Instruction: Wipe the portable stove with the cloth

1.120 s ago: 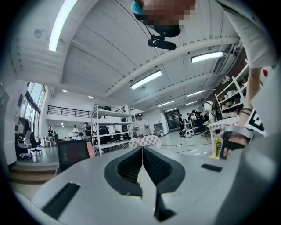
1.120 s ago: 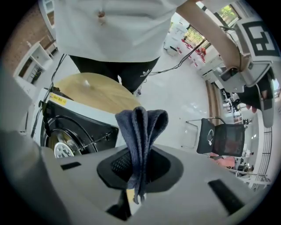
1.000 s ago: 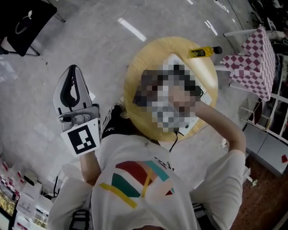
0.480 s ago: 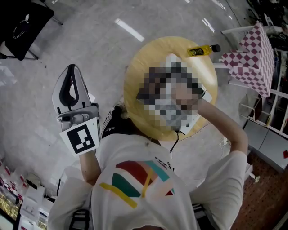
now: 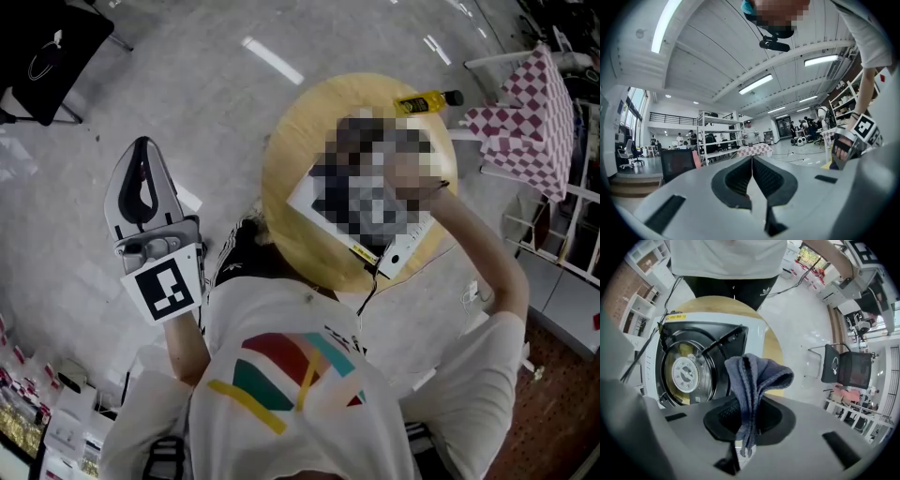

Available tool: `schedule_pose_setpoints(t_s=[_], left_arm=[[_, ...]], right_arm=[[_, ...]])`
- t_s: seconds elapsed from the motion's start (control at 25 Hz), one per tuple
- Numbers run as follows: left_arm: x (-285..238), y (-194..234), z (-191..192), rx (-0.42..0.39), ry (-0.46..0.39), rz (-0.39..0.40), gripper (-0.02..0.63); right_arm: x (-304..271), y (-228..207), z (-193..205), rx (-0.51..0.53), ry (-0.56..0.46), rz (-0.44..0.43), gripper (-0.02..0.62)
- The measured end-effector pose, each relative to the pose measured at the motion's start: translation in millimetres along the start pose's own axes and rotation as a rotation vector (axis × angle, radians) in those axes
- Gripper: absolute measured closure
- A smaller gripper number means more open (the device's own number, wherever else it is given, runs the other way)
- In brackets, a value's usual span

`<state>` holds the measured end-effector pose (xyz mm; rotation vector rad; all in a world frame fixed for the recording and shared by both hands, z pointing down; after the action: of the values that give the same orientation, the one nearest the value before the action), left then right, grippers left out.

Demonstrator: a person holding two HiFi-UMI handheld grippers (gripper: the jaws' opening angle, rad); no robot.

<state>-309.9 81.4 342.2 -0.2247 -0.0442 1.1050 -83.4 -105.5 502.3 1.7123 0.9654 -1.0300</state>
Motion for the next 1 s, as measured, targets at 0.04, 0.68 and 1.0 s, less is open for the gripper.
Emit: schedule_pose_setpoints(t_s=[0.04,0.68,1.0], left_arm=[[0.1,0.2,-0.9,-0.001,-0.004,-0.003,0.598],[-2.3,-2.1,-1.8,-0.004,-0.005,-0.008,0.598],[-3.4,-2.5,1.8,-0.004,0.001,-0.01,0.598]], right_arm=[[-1.7,2.0,6.7,-0.009,0.017,-0.002,0.563],[-21.6,24.2,95.8,-0.053,0.227,-0.083,0.563],[-28.8,28.4,109.4,-0.072,0.248,-0.084,0.563]])
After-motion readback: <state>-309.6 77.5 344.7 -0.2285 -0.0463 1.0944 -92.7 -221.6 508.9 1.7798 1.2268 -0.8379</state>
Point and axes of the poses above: the fingertips, and each gripper's own axes: x backward along the fingers, y to its left, z out of its underside, the point moved 5 cm from there along x, backward along the fingers, and after that the axes turned 8 degrees about z, right-handed, at the moved point
